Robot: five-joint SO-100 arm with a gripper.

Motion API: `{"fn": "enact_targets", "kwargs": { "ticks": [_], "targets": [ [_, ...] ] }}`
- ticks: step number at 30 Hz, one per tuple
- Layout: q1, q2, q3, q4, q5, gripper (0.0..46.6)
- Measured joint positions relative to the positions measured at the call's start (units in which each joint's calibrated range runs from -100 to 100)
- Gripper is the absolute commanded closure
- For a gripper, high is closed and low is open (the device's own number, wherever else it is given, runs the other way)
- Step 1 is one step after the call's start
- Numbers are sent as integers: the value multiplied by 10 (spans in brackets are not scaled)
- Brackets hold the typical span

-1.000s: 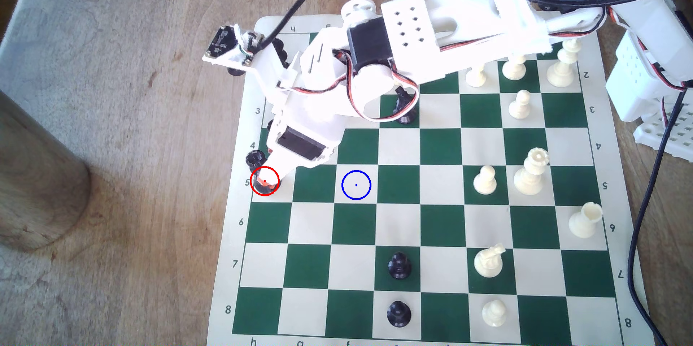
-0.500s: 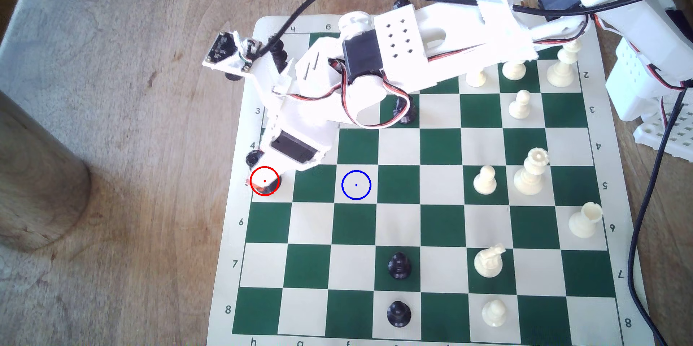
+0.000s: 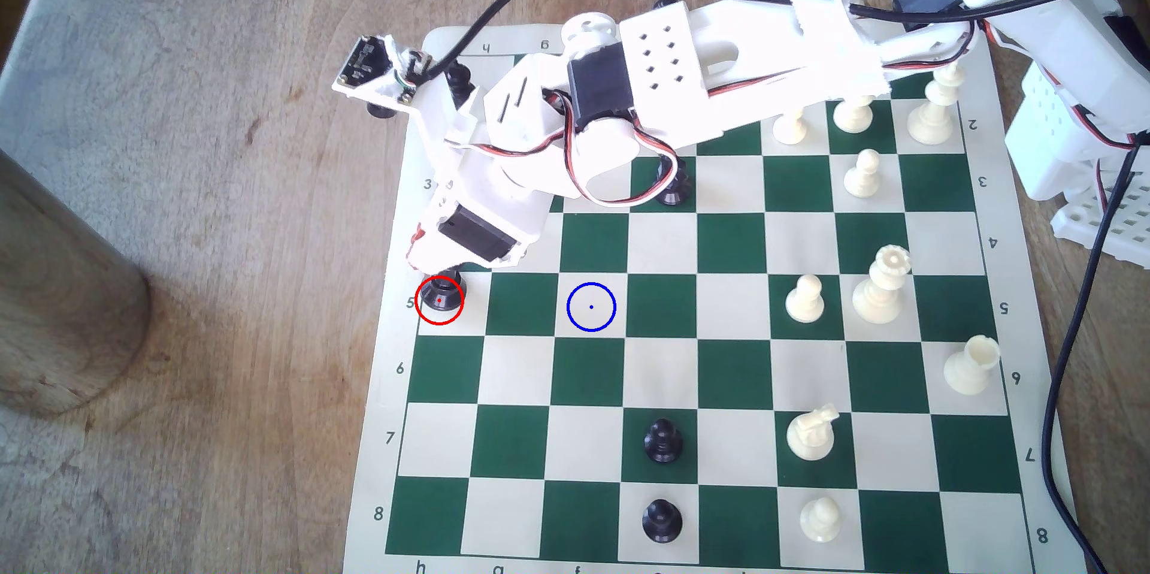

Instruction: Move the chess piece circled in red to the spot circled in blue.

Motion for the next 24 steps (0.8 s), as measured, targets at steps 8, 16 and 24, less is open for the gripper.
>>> {"fn": "enact_targets", "kwargs": {
  "ticks": [8,16,24],
  "targets": [
    [0,0,0,0,0,464],
    [0,1,-25,0,0,464],
    [0,1,-56,42,0,464]
  ]
}}
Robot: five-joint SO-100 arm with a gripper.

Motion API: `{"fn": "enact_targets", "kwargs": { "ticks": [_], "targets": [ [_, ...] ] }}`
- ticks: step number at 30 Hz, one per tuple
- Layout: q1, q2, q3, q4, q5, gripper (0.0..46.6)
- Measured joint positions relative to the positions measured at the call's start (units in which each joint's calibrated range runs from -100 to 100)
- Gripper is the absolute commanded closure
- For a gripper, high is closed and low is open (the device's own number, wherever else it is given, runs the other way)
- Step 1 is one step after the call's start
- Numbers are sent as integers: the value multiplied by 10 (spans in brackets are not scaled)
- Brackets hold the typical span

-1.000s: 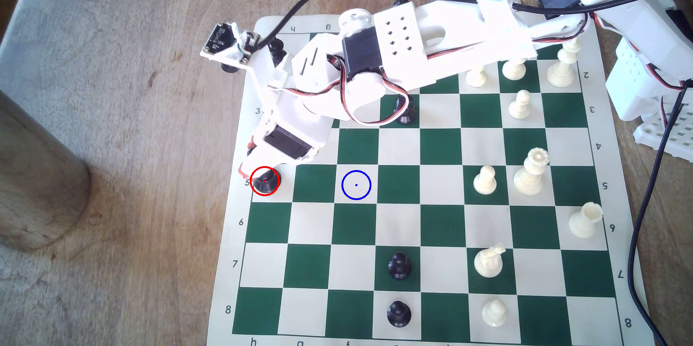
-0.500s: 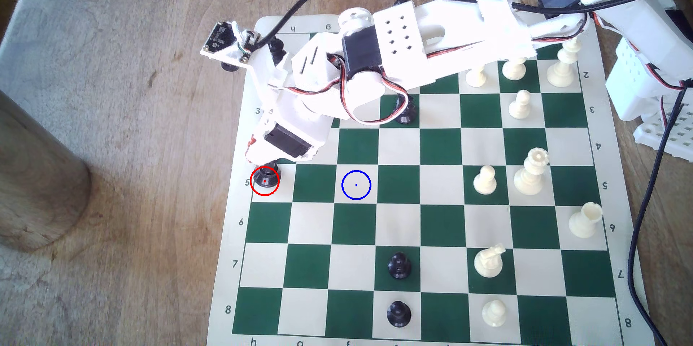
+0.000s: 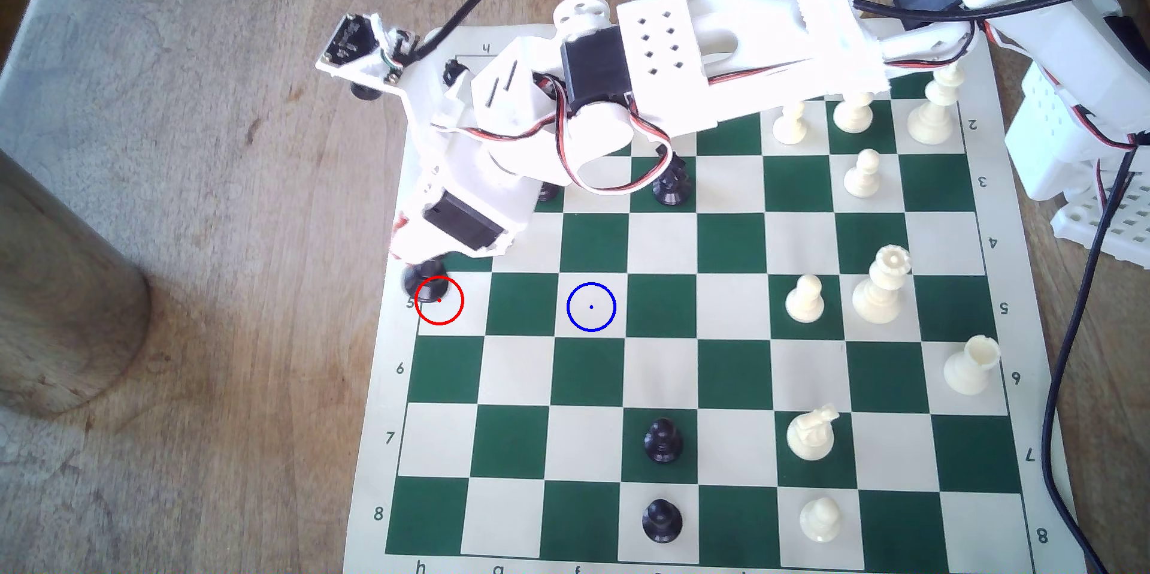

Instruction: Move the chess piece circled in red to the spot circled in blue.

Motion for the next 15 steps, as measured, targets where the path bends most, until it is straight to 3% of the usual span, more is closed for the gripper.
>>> {"fn": "enact_targets", "kwargs": {
  "ticks": [7,15],
  "targets": [
    [-11,-28,2,47,0,464],
    [-30,-116,84,69,4,464]
  ]
}}
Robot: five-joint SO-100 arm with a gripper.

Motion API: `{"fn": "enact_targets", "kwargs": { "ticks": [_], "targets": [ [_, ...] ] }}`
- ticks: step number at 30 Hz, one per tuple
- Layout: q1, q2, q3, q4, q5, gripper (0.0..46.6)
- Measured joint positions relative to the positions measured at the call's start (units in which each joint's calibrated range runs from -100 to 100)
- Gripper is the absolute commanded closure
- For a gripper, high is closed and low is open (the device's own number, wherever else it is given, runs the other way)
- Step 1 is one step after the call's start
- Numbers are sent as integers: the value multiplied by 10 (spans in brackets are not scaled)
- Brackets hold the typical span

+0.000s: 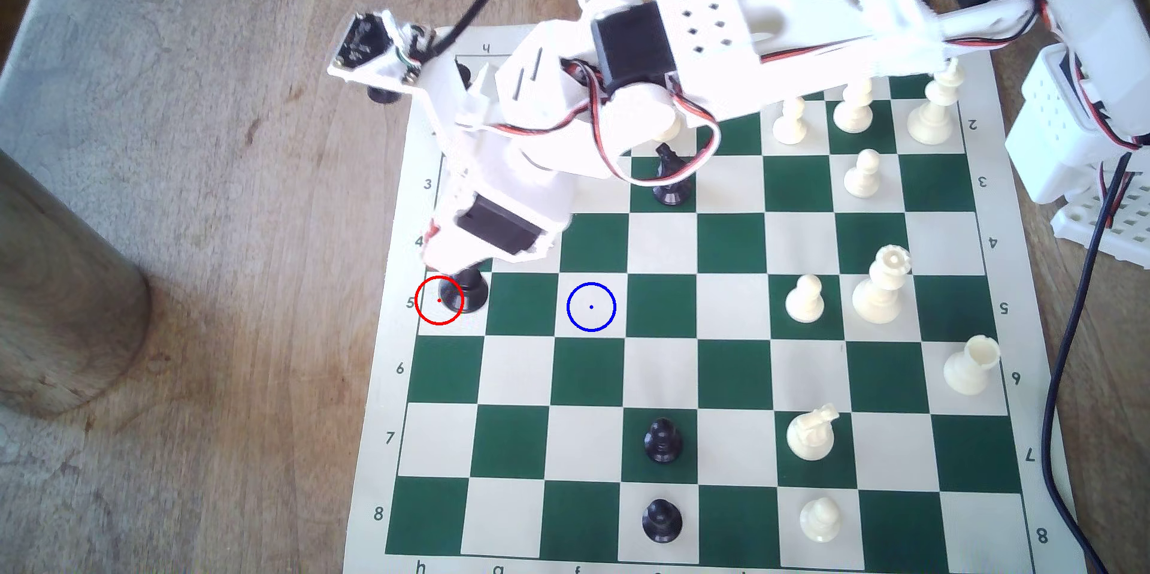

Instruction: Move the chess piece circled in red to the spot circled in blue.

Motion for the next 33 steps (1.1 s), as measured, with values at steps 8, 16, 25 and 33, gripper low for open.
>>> {"fn": "enact_targets", "kwargs": {
  "ticks": [8,16,25,33],
  "targets": [
    [-20,-111,153,-4,1,464],
    [-20,-129,227,-26,1,464],
    [2,-129,235,-36,8,464],
    [2,-113,247,-36,11,464]
  ]
}}
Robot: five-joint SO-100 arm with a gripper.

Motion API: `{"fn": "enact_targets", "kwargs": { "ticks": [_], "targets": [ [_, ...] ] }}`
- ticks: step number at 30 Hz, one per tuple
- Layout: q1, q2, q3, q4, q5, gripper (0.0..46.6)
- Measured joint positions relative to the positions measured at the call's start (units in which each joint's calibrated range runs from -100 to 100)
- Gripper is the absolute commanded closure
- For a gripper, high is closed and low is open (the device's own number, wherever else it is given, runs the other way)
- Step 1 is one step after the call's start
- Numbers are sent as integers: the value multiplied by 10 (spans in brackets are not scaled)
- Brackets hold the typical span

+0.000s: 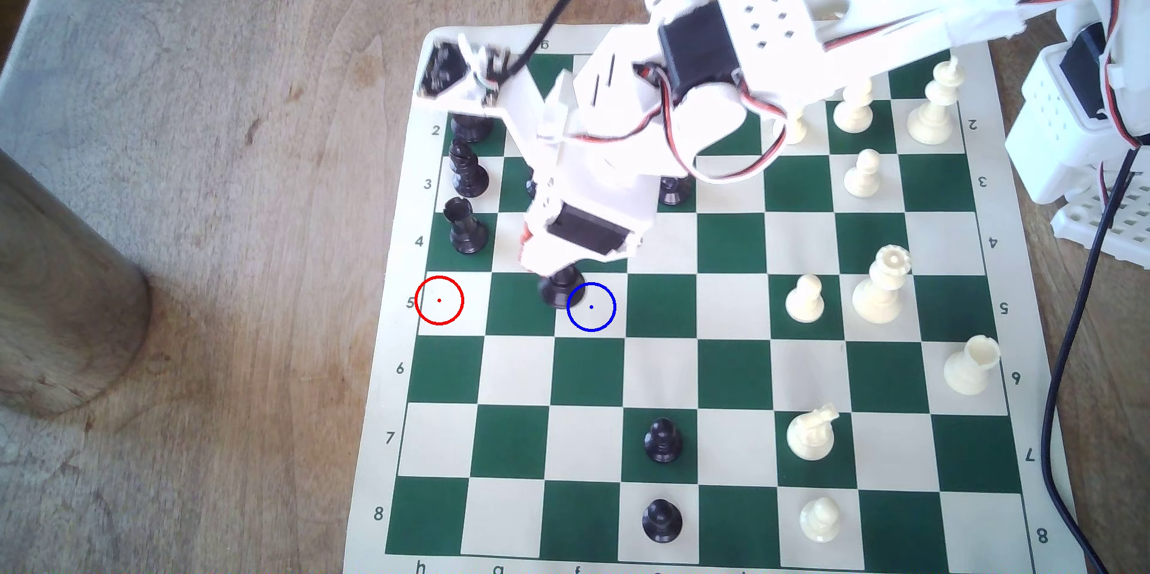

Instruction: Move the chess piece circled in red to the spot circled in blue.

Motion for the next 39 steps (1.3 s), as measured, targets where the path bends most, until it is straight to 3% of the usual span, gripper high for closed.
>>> {"fn": "enact_targets", "kwargs": {
  "ticks": [16,17,19,23,39],
  "targets": [
    [-8,18,21,0,6,464],
    [-8,18,21,0,6,449],
    [-7,18,21,0,6,368],
    [-7,18,21,0,1,317],
    [-4,13,48,27,2,256]
  ]
}}
